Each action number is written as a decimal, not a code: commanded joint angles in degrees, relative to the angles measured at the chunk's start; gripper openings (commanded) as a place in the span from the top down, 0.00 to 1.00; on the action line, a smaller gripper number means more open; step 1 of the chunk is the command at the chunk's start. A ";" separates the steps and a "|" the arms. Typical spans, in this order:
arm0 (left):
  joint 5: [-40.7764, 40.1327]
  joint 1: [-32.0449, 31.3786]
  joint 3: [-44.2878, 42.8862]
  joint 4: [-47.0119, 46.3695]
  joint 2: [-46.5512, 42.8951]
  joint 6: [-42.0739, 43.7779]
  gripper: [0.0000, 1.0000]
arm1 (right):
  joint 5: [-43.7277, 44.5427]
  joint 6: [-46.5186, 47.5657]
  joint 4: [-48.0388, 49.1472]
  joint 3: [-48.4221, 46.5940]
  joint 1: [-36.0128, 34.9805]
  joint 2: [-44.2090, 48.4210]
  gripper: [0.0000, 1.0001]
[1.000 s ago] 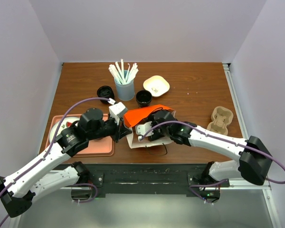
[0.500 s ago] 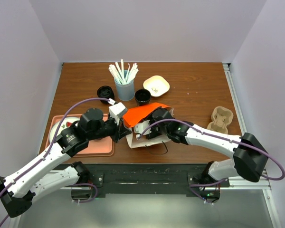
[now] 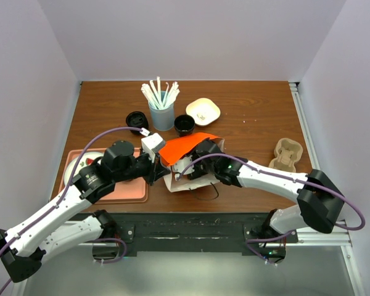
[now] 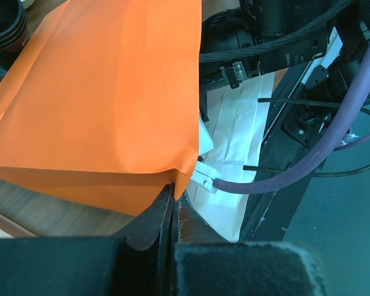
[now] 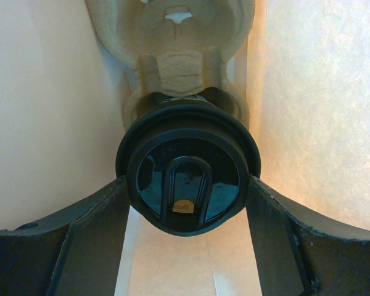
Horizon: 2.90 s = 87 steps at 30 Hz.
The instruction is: Pack the takeout coffee
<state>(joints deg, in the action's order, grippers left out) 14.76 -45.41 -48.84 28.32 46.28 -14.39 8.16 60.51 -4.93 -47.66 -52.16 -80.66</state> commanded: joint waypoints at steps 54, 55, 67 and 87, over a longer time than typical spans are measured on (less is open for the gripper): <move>-1.14 -0.38 -17.69 9.12 13.57 -3.54 1.00 | -9.48 -8.74 -27.24 -12.99 0.66 10.87 0.12; -1.23 -0.38 -18.13 9.47 13.66 -3.54 1.00 | -9.31 -9.00 -27.41 -12.90 0.66 11.05 0.13; -1.23 -0.38 -22.26 12.02 17.17 -4.33 1.00 | -10.62 -12.87 -29.17 -15.35 0.66 14.04 0.26; -1.32 1.28 -31.05 16.07 26.93 -8.46 0.99 | -13.27 -20.69 -33.05 -26.35 0.75 13.25 0.44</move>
<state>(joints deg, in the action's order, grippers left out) 12.27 -44.99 -77.38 44.29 71.92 -21.56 -5.23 41.47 -37.91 -72.47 -51.68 -68.25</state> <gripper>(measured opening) 0.015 0.568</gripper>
